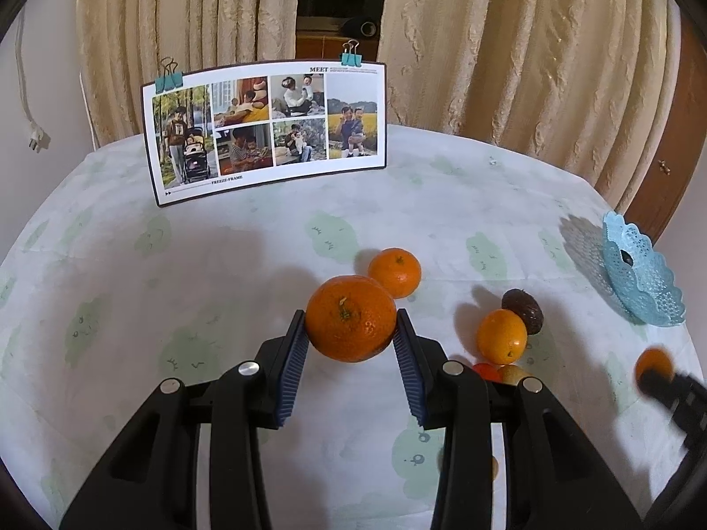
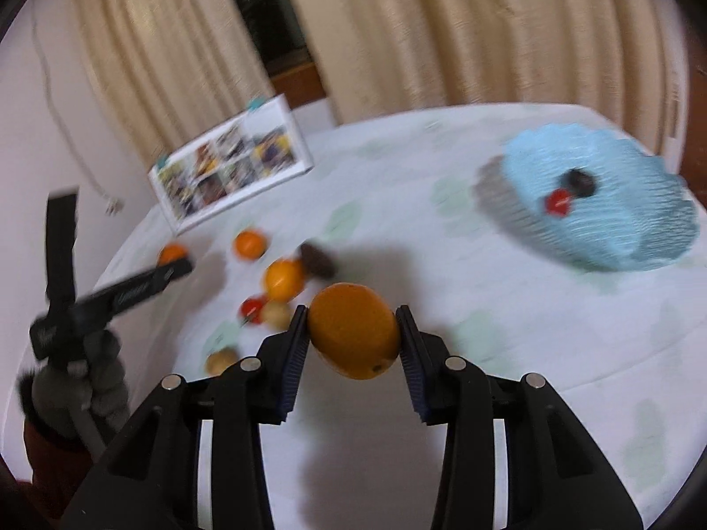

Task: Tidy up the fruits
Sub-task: 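Grasp a large orange with the right tool while the left tool grasps a mandarin, then carry both fruits to the blue basket and release them inside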

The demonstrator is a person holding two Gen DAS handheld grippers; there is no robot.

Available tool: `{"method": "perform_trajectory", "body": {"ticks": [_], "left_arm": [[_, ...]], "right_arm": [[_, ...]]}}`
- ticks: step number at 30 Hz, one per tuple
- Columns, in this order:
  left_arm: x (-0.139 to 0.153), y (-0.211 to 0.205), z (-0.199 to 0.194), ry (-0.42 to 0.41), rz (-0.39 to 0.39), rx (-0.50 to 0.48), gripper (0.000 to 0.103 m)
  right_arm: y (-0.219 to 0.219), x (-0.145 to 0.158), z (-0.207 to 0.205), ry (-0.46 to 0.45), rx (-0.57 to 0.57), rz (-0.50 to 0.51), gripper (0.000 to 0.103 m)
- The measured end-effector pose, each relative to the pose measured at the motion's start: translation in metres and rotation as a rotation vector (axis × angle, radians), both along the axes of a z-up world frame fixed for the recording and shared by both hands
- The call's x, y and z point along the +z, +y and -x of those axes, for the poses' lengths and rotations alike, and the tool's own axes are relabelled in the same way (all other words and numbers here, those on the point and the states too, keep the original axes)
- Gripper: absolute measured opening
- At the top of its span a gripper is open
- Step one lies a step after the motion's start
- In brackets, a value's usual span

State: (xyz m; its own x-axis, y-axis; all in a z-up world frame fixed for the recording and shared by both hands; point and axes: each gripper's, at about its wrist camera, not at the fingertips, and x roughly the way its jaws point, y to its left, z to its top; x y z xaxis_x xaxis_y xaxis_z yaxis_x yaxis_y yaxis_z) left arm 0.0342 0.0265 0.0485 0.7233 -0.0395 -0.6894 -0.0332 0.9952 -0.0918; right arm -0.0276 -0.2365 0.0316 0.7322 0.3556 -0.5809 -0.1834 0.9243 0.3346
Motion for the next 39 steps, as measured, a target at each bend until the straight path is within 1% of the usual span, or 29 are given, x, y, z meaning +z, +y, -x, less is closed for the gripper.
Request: {"method": "perform_trajectory", "body": {"ticks": [5, 11, 16, 21, 22, 23, 24, 25, 26, 32, 39], "left_arm": [[0.003, -0.009, 0.002, -0.006, -0.005, -0.011, 0.040], [0.007, -0.020, 0.003, -0.010, -0.015, -0.029, 0.040], [0.014, -0.032, 0.005, -0.024, -0.027, -0.046, 0.040], [0.020, -0.047, 0.007, -0.033, -0.040, -0.070, 0.040], [0.021, -0.049, 0.007, -0.035, -0.041, -0.073, 0.040], [0.023, -0.052, 0.007, -0.036, -0.043, -0.078, 0.040], [0.024, -0.055, 0.007, -0.038, -0.044, -0.083, 0.040], [0.025, -0.057, 0.007, -0.040, -0.046, -0.087, 0.040], [0.026, -0.061, 0.006, -0.042, -0.048, -0.092, 0.040], [0.037, -0.094, 0.004, -0.061, -0.062, -0.155, 0.040], [0.046, -0.153, -0.001, -0.073, -0.067, -0.285, 0.040]], "right_arm": [[-0.047, 0.011, -0.006, -0.037, -0.137, -0.019, 0.041], [-0.097, 0.016, -0.015, -0.072, -0.286, -0.002, 0.041], [-0.132, 0.006, -0.033, -0.061, -0.383, 0.013, 0.041], [-0.159, -0.010, -0.044, -0.028, -0.445, 0.021, 0.041], [-0.161, -0.013, -0.045, -0.024, -0.455, 0.014, 0.043], [-0.165, -0.015, -0.044, -0.026, -0.466, 0.003, 0.052], [-0.169, -0.015, -0.042, -0.033, -0.478, -0.011, 0.057], [-0.175, -0.015, -0.036, -0.052, -0.499, -0.034, 0.065], [-0.178, -0.014, -0.034, -0.064, -0.510, -0.044, 0.067], [-0.197, -0.011, -0.009, -0.132, -0.615, -0.070, 0.067], [-0.204, -0.021, 0.007, -0.159, -0.695, -0.061, 0.067]]}}
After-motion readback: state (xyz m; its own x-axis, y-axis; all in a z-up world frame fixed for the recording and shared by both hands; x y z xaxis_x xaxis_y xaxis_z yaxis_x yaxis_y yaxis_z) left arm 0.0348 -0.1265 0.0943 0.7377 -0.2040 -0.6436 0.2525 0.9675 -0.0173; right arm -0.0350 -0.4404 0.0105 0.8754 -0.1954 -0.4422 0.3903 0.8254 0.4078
